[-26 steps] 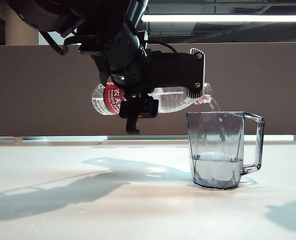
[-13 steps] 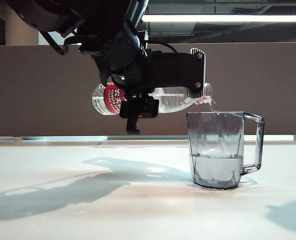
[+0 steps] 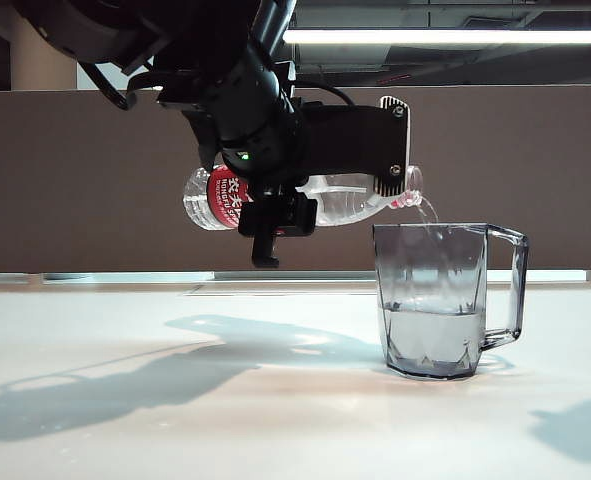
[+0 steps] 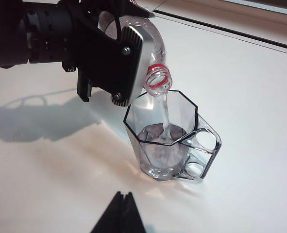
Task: Pick up the mineral water bottle with the left hand on the table and pour water into the mug until it's half full.
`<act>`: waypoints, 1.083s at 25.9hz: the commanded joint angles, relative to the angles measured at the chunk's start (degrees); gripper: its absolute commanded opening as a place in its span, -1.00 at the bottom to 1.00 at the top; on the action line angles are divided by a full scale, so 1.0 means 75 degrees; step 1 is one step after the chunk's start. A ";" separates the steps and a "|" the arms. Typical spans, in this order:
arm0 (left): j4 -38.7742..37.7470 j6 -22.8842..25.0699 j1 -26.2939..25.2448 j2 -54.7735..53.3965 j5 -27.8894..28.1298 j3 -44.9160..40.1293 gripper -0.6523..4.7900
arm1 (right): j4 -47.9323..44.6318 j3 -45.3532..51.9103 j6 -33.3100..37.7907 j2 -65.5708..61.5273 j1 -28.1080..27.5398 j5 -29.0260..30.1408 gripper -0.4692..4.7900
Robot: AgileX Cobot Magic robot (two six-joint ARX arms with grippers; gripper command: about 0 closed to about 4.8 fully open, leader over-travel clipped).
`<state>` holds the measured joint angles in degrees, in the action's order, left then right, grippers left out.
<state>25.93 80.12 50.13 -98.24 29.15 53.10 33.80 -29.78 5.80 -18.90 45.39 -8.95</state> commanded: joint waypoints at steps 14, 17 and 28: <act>0.0367 0.0009 -0.0009 0.0082 0.0029 0.0076 0.10 | -0.0137 -0.0055 0.0026 0.0009 0.0003 0.0041 -0.83; 0.0440 0.0038 -0.0009 0.0082 0.0029 0.0076 0.10 | -0.0137 -0.0055 0.0026 0.0009 0.0003 0.0041 -0.83; 0.0469 0.0055 -0.0009 0.0082 0.0026 0.0076 0.10 | -0.0137 -0.0055 0.0026 0.0009 0.0003 0.0038 -0.83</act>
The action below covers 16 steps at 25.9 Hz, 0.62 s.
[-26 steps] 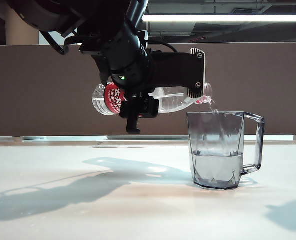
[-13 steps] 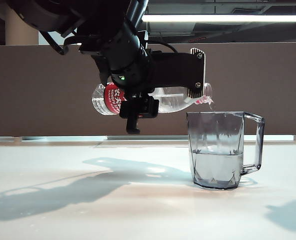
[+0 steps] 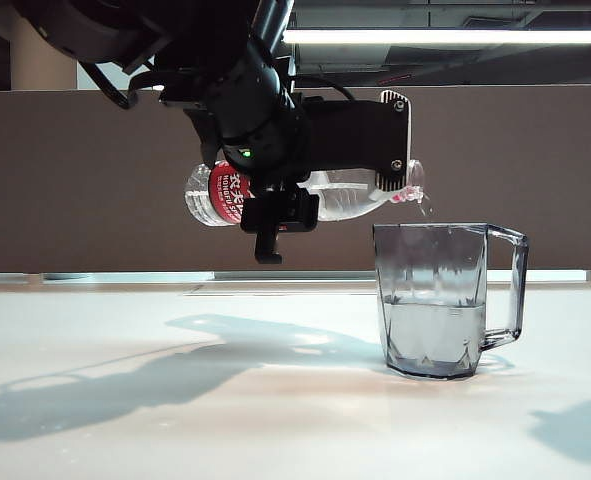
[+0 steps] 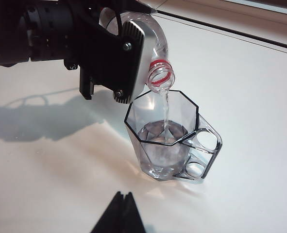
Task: Pick up the mineral water bottle with the left hand on the table and pour water into the mug until it's half full.
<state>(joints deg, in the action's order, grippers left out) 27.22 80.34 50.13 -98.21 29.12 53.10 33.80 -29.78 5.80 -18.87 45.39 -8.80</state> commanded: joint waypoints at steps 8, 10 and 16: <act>0.0297 -0.0667 -0.0009 0.0079 0.0035 0.0076 0.10 | -0.0137 -0.0055 0.0026 0.0003 0.0000 0.0017 -0.83; 0.0297 -0.1017 -0.0003 0.0079 0.0087 0.0076 0.10 | -0.0137 -0.0055 0.0026 0.0003 0.0000 0.0017 -0.83; 0.0289 -0.2075 -0.0003 0.0102 0.0087 0.0076 0.10 | -0.0140 -0.0055 0.0026 0.0006 0.0000 0.0015 -0.83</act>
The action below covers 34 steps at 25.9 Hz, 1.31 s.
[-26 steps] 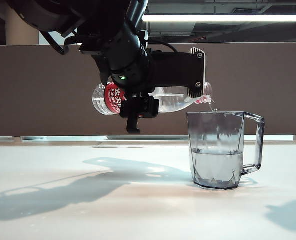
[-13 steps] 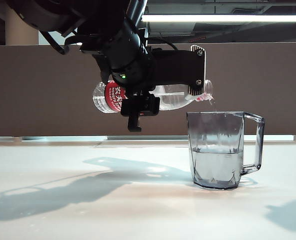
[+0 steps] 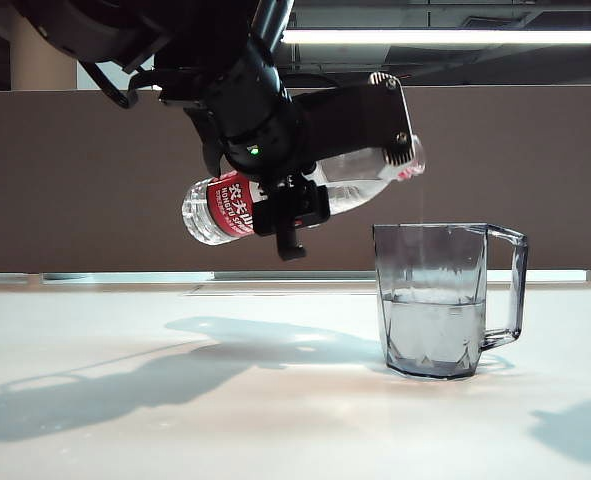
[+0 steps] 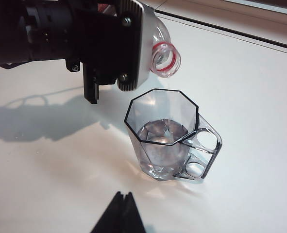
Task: Pick up the mineral water bottle with the left hand on the table and pour water into the mug until it's half full.
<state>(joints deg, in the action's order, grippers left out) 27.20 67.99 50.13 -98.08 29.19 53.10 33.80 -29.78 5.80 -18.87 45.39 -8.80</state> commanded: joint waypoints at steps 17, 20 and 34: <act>-0.0006 -0.3850 -0.0015 0.0726 -0.0181 0.0070 -0.31 | -0.0149 -0.0055 0.0026 0.0006 0.0000 -0.0009 -0.83; -0.0111 -0.4669 -0.0023 0.0836 -0.0189 0.0070 -0.31 | -0.0149 -0.0055 0.0026 0.0006 0.0000 -0.0009 -0.83; -0.0828 -0.8588 -0.1355 0.1247 -0.1055 -0.0414 -0.32 | -0.0169 -0.0058 0.0026 0.0006 0.0000 -0.0009 -0.83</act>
<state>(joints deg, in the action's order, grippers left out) 19.14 5.65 40.69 -90.13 22.74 50.85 33.78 -29.78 5.80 -18.87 45.36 -8.82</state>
